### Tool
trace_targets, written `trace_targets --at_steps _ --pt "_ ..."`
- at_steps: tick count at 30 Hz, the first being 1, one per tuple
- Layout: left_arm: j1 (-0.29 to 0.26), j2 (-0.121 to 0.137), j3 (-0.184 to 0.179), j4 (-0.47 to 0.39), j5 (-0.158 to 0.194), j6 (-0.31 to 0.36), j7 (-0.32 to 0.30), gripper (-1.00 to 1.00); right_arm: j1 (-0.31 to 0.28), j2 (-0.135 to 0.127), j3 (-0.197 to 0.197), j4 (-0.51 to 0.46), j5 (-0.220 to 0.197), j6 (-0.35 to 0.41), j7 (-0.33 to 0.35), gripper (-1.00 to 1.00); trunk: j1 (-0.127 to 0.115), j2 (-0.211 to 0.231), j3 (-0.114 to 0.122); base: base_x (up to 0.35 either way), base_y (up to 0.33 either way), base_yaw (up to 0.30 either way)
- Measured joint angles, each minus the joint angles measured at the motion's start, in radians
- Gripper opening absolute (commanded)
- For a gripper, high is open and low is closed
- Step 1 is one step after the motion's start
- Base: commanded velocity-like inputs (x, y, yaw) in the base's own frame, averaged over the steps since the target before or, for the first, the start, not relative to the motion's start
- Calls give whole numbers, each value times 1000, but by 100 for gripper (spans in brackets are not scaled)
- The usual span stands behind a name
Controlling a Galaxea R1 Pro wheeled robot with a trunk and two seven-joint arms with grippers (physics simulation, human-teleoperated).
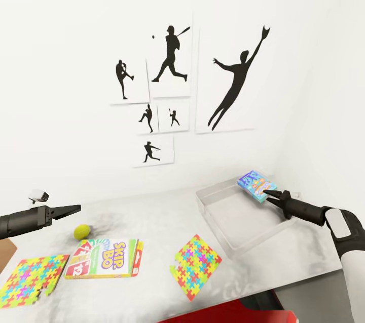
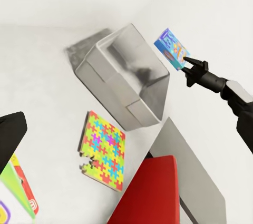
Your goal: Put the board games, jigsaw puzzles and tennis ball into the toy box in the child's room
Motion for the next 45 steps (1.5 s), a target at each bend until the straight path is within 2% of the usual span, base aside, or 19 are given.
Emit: trace_targets --at_steps 5,9,14,19,22,26,30,35,45 --pt "0 1 0 0 0 0 0 100 -26 -3 3 4 -1 0 -5 -100 0 0 -8 0 0 44" --pt "0 1 0 0 -1 0 0 100 -54 -5 4 17 4 0 -50 -100 0 0 -15 0 0 66" --pt "0 1 1 1 -3 0 0 100 -109 -9 6 46 3 1 -131 -100 0 0 -23 0 0 70" --pt "0 2 2 0 -3 -1 0 100 -193 -19 10 141 9 0 -251 -100 0 0 -31 0 0 71" --pt "0 3 2 0 -4 -1 0 100 -216 -27 11 172 6 0 -290 -100 0 0 -36 0 0 71" --pt "0 4 2 1 -3 -1 0 100 -215 -65 3 180 -4 0 -302 -100 0 0 -42 0 0 55" --pt "0 3 2 1 -3 -1 0 100 -213 -84 2 182 -4 0 -303 -100 0 0 -44 0 0 13" --pt "0 3 2 1 -3 -1 0 100 -212 -90 1 183 -7 0 -302 -100 0 0 -44 0 0 8" --pt "0 3 2 1 -3 -1 0 100 -214 -86 7 184 -7 0 -303 -100 0 0 -45 0 0 14"
